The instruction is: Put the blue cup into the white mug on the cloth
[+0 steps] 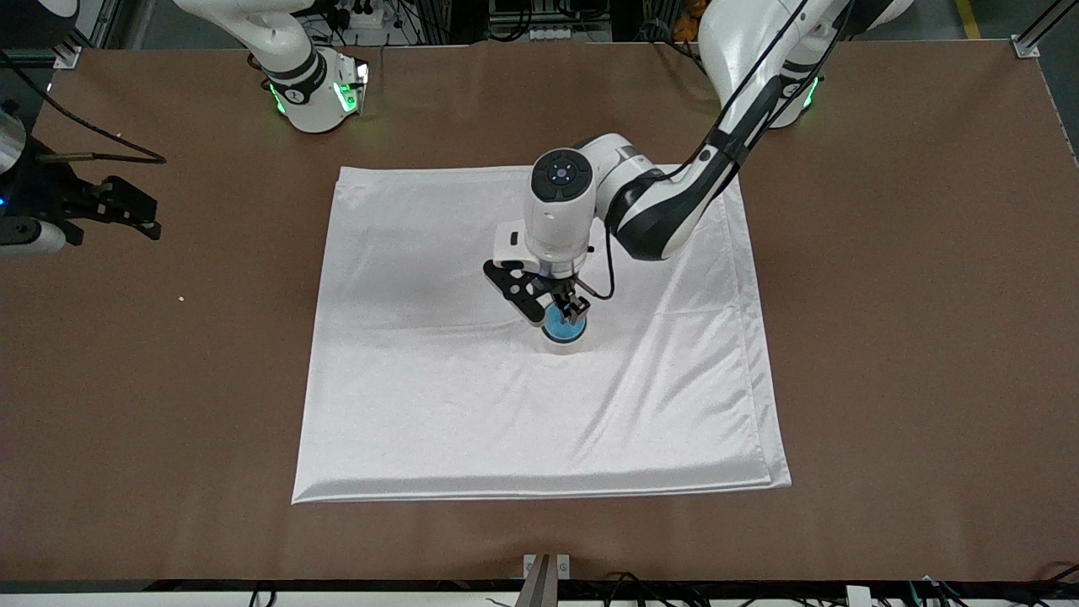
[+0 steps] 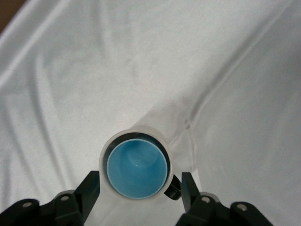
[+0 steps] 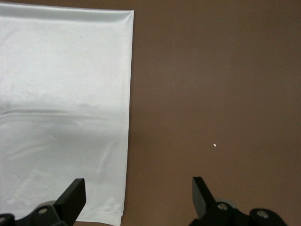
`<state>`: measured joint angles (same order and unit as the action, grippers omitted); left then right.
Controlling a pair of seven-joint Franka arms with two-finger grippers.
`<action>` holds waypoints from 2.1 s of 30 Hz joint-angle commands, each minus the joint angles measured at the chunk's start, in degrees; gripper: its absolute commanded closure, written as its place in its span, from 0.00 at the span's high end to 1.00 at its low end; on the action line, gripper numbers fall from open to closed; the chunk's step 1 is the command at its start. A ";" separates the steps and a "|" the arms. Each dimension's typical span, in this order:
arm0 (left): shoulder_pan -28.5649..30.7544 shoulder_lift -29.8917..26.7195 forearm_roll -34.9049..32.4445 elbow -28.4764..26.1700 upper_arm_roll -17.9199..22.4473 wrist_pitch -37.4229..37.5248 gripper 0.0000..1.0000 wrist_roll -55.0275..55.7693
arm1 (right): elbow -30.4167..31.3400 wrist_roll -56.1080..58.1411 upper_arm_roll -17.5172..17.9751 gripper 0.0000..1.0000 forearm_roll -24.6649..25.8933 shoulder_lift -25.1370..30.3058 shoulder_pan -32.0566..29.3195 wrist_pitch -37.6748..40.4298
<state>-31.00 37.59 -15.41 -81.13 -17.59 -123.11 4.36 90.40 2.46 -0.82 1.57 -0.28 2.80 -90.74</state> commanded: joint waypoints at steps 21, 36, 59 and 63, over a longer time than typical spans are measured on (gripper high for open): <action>8.23 -26.68 7.40 -3.50 -0.08 25.01 1.00 2.84 | 5.66 0.52 1.17 1.00 0.19 3.62 -1.83 -1.72; 17.89 -40.66 14.78 -13.95 -0.08 33.02 1.00 7.33 | 5.57 0.52 0.74 1.00 -0.07 3.44 -2.00 -3.91; 25.02 -43.65 17.16 -16.95 0.28 35.04 1.00 6.71 | 5.66 0.52 0.73 1.00 -0.16 3.44 -2.36 -4.18; 24.85 -43.48 17.08 -16.86 1.15 35.04 1.00 6.62 | 5.66 0.52 0.73 1.00 -0.16 3.44 -2.36 -4.36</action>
<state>-6.33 -5.01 1.11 -97.48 -17.03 -88.43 10.93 94.22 2.50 -0.53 1.53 1.43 1.14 -94.12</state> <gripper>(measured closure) 0.000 0.000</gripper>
